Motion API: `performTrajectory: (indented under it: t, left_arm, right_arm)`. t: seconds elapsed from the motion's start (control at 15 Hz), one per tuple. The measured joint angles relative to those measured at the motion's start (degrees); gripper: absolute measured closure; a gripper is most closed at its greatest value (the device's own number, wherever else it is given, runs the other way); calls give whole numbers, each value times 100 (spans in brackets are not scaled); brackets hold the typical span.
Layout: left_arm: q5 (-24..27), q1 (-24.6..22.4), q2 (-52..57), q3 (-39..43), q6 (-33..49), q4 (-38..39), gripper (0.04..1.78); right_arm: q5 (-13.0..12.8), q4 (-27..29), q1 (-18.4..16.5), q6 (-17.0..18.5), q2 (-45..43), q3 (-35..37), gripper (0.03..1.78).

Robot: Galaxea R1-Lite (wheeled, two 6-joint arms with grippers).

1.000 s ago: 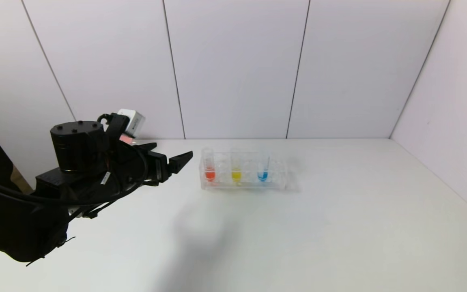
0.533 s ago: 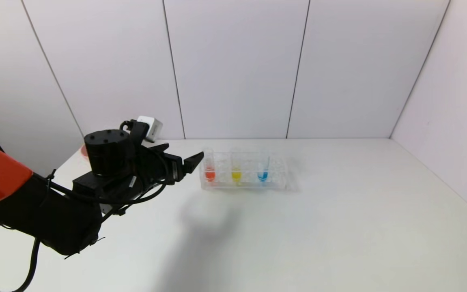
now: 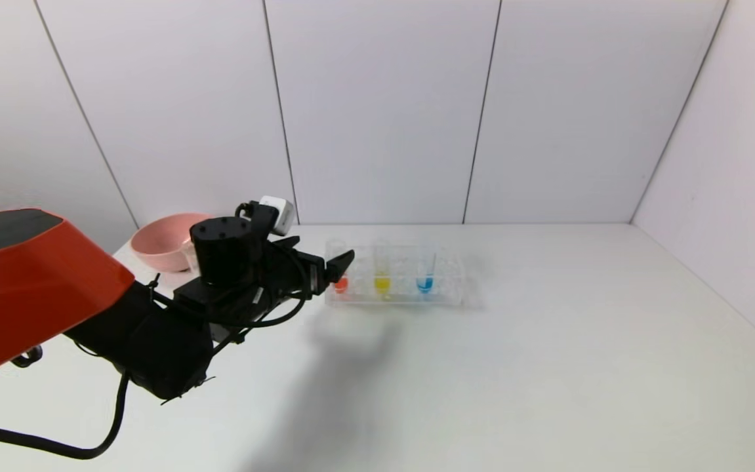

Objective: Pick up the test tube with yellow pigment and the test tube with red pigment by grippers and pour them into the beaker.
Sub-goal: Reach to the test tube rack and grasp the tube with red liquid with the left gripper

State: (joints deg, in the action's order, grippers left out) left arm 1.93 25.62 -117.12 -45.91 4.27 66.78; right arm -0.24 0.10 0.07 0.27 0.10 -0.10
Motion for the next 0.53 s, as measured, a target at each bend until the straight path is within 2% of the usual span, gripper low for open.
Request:
performTrajectory:
  t: [0.33,0.53]
  left_arm:
    - [-661,160,-472,-380,-28,35,5]
    - [-805,191,-730,-472,-44,513,5]
  right_arm:
    - [0,0,-2,0,0,0,11]
    - [0,0,0,-2,0,0,11]
